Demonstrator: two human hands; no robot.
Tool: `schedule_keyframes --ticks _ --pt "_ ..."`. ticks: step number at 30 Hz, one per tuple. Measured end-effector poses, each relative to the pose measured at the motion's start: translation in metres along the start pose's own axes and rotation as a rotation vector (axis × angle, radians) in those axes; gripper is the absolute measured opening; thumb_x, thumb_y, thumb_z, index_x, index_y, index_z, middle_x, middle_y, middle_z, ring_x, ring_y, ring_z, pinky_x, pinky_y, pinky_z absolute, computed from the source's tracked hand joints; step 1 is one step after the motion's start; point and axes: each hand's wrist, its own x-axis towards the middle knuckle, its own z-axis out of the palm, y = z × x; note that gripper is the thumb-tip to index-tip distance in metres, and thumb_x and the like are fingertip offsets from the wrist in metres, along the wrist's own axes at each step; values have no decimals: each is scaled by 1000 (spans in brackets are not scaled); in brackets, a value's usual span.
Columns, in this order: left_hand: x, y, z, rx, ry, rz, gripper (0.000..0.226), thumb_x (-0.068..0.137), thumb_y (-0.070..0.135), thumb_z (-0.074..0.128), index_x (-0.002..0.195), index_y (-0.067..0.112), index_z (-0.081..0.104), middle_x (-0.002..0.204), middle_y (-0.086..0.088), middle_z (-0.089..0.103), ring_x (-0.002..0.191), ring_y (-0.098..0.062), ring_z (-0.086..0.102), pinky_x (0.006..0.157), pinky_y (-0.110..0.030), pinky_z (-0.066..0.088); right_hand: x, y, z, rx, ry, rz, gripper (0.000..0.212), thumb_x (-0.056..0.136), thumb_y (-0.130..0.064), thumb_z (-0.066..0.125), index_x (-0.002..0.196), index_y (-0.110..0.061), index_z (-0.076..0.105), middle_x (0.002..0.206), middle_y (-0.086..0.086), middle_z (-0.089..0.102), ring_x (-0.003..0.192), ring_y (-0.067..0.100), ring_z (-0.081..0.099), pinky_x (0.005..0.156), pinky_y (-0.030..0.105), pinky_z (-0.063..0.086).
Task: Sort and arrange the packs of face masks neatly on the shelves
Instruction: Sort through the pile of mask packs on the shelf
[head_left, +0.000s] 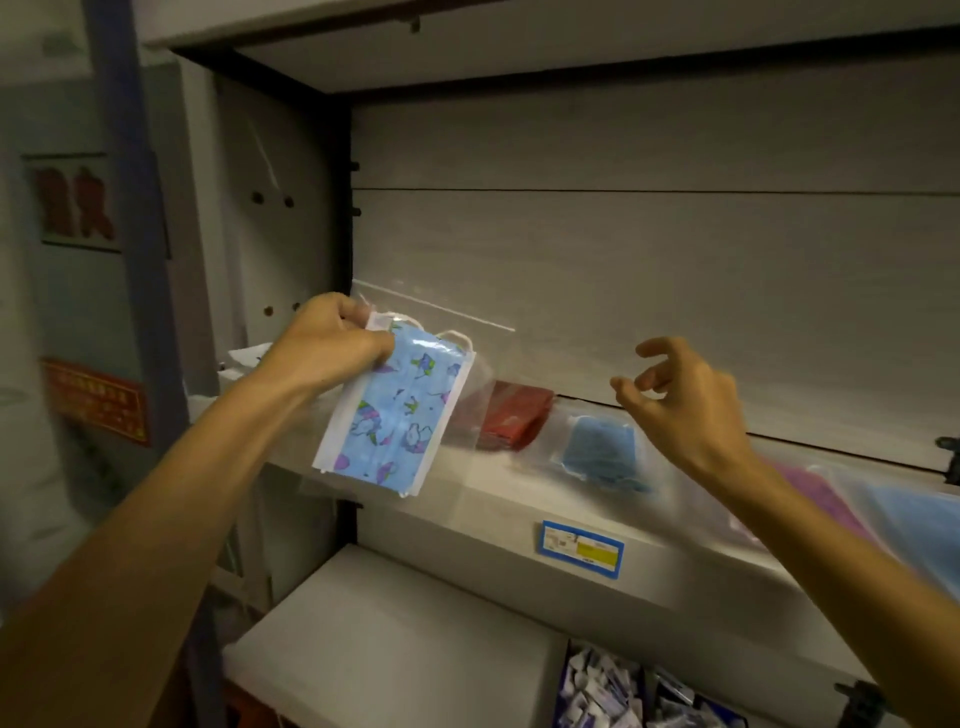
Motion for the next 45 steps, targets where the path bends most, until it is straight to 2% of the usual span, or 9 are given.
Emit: schedule_keyframes --ticks 3,8,13,19,27,32,36,42,45 --pt "24 -9 -7 -66 7 17 19 78 4 66 91 16 59 82 4 59 68 -6 54 55 -20 40 17 -12 13 -16 0 -28 45 89 -41 63 125 -17 52 100 4 68 90 21 63 83 40 53" --pt "75 -30 -21 -113 54 47 21 74 7 72 73 22 57 79 0 62 70 -16 57 67 -27 46 37 -37 46 -49 -36 -85 47 89 -37 64 129 -18 48 105 4 66 97 23 61 86 41 51" --pt "124 -47 -24 -159 15 79 23 73 8 77 75 22 58 81 2 64 72 -11 59 67 -24 48 57 -60 78 -115 -59 -108 49 89 -38 63 131 -20 44 103 2 65 103 26 59 93 50 46" --pt "173 -73 -12 -179 -105 127 25 73 2 77 78 17 57 78 -3 62 69 -14 57 66 -22 47 74 -78 105 -186 -60 -99 50 90 -37 62 133 -21 43 105 2 64 106 25 57 93 49 46" --pt "211 -109 19 -112 -243 143 29 67 10 82 74 22 57 92 -9 67 81 -20 61 81 -32 51 75 -86 127 -265 -47 -36 47 90 -36 62 131 -21 44 106 2 65 106 25 56 93 47 45" --pt "220 -122 39 -77 -338 170 31 71 10 80 93 13 58 99 -12 67 90 -27 63 80 -33 50 71 -87 129 -316 -54 3 48 90 -35 62 132 -21 44 106 2 65 107 25 55 93 45 45" --pt "224 -123 46 84 -349 260 39 74 21 79 103 17 53 100 -6 64 94 -26 62 80 -34 50 70 -90 126 -354 -48 21 48 90 -34 63 132 -20 45 107 3 65 106 24 57 92 44 48" --pt "212 -126 48 530 -180 467 46 87 34 64 125 17 45 123 -11 56 114 -34 50 92 -40 42 62 -92 126 -371 -29 23 46 89 -33 65 130 -19 49 104 3 67 103 26 59 89 44 49" --pt "198 -125 51 558 -226 564 41 89 35 60 125 19 47 125 -10 56 116 -32 47 93 -38 37 51 -94 127 -361 -33 31 45 90 -31 65 130 -18 49 105 4 66 102 25 58 88 45 49"
